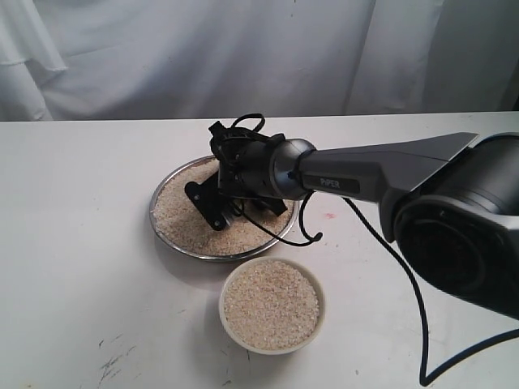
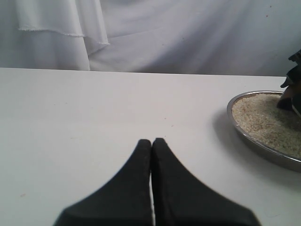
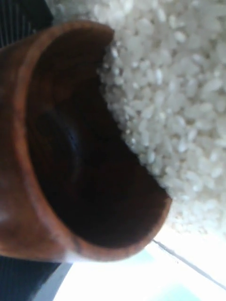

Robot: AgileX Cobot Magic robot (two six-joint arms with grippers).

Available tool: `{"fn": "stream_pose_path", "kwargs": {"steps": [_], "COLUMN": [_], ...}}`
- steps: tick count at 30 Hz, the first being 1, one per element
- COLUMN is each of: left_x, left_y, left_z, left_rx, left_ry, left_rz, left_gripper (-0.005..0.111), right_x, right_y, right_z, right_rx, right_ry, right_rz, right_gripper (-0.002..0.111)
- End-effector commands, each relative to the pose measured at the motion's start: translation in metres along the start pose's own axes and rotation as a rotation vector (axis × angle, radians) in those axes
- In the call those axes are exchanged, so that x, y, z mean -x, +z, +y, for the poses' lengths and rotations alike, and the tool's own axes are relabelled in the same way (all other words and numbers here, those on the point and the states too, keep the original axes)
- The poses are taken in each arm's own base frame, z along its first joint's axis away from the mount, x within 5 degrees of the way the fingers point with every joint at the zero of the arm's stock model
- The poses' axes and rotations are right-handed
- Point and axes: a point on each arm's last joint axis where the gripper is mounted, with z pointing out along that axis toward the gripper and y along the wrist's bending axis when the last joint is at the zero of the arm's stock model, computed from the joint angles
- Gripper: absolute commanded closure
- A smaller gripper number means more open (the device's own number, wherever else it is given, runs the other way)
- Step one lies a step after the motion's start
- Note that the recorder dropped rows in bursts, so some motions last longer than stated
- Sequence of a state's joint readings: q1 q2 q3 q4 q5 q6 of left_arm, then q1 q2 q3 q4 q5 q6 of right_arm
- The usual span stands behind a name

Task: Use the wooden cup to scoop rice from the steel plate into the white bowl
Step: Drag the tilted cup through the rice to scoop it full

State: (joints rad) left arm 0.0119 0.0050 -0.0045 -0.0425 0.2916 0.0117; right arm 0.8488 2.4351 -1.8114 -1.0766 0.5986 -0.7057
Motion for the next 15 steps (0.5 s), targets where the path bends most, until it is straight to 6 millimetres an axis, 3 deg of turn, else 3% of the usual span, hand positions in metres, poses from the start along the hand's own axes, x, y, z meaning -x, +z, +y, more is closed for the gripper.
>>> {"fn": "stream_pose_path", "kwargs": {"steps": [1,15], "left_x": [-0.0007,-0.0007], "left_y": [0.0,0.0], "left_z": [-0.0001,-0.0001], "left_rx": [-0.002,-0.002], "left_ry": [-0.004,-0.004], "left_rz": [-0.007,-0.007], "left_gripper": [0.107,0.107], "right_x": [0.0103,0.0144], "right_y": [-0.0019,-0.0023], "right_z": [-0.0004,0.0003], "right_rx": [-0.002,0.01], "right_ry": [0.048,0.095], "right_rz": [-0.068,-0.113], "right_gripper": [0.108,0.108]}}
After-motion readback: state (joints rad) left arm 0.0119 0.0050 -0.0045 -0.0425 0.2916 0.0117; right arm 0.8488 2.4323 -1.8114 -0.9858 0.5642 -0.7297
